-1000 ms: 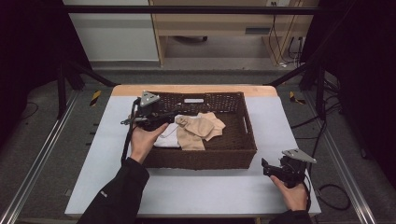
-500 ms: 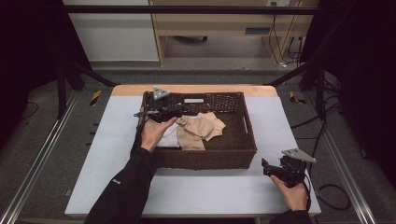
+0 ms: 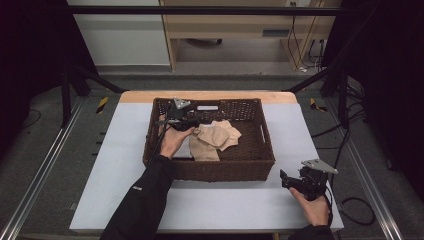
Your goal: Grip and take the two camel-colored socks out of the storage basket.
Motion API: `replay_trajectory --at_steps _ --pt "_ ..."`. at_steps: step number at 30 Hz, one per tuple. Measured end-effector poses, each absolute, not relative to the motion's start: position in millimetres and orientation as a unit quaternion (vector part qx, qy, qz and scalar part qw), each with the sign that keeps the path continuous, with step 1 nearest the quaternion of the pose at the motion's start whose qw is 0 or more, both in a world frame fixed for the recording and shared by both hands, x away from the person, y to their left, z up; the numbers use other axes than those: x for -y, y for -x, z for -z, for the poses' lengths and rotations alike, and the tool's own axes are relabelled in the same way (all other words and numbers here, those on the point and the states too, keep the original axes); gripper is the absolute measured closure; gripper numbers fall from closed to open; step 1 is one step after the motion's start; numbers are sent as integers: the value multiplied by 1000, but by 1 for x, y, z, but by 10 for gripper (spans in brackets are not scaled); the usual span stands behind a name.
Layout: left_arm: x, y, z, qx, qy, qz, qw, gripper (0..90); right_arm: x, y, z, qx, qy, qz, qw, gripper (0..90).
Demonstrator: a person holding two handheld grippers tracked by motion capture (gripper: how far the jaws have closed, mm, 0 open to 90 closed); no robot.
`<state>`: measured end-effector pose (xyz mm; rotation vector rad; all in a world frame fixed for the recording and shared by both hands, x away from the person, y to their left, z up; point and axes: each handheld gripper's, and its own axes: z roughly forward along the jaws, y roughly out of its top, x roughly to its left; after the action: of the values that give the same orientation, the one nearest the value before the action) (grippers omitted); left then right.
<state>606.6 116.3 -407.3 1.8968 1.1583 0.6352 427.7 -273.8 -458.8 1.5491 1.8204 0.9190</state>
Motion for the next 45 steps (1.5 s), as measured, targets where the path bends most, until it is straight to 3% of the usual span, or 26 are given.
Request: replay_trajectory --at_steps 21,26,35,45 --pt "-110 -611 428 -443 -803 -233 324 457 273 -428 459 -680 -582 -341 287 72" --pt "-110 -611 430 -450 -809 -216 309 524 273 -429 459 -681 -582 -341 285 73" --pt "-110 -611 432 -471 -818 -165 286 765 273 -429 459 -682 -581 -340 287 75" --pt "-112 -604 418 -460 -810 -178 318 841 272 -428 458 -682 -579 -342 287 76"
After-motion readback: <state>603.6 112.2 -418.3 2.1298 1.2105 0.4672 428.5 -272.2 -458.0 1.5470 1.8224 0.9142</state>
